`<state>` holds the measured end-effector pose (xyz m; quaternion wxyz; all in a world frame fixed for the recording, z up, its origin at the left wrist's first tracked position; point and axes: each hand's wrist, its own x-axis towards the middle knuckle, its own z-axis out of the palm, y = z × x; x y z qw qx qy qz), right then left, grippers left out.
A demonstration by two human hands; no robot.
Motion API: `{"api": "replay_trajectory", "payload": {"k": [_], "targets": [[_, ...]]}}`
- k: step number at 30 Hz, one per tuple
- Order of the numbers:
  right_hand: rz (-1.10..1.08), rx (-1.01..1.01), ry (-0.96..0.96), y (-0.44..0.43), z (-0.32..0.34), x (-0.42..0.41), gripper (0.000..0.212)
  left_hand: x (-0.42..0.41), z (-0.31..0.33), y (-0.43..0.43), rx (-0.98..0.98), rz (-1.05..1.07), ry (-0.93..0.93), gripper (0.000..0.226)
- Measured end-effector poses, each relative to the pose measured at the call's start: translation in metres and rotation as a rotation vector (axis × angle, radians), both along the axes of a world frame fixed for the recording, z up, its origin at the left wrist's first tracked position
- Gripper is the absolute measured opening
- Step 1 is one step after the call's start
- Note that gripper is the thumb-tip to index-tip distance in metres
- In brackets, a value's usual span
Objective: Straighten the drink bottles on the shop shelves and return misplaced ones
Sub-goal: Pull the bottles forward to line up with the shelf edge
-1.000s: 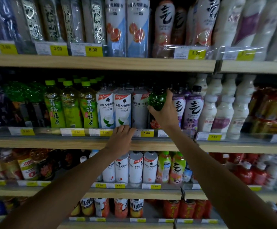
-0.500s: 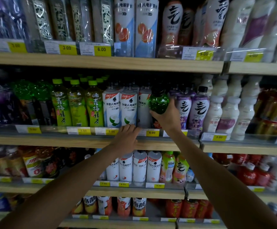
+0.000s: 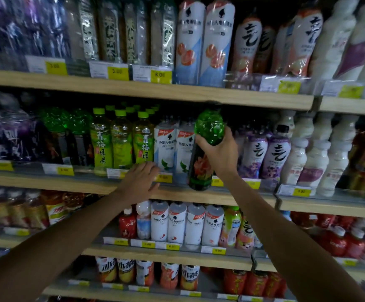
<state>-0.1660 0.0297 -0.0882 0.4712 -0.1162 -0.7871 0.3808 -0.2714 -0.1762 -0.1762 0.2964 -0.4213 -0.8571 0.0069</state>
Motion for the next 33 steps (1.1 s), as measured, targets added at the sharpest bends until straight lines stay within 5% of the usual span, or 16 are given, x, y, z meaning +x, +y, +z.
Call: {"api": "replay_trajectory", "payload": {"k": [17,25,33], "targets": [[0.217,0.044,-0.100,-0.273,-0.016,-0.130,0.079,-0.138,0.014,-0.290,-0.103,0.393,-0.053,0.059],[0.146,0.066,-0.189,-0.359,-0.011,-0.180,0.100,-0.188,0.003,-0.373,-0.188,0.356,-0.086,0.057],[0.126,-0.069,-0.108,-0.399,-0.005,-0.220,0.079,-0.215,-0.009,-0.387,-0.175,0.270,-0.150,0.066]]}}
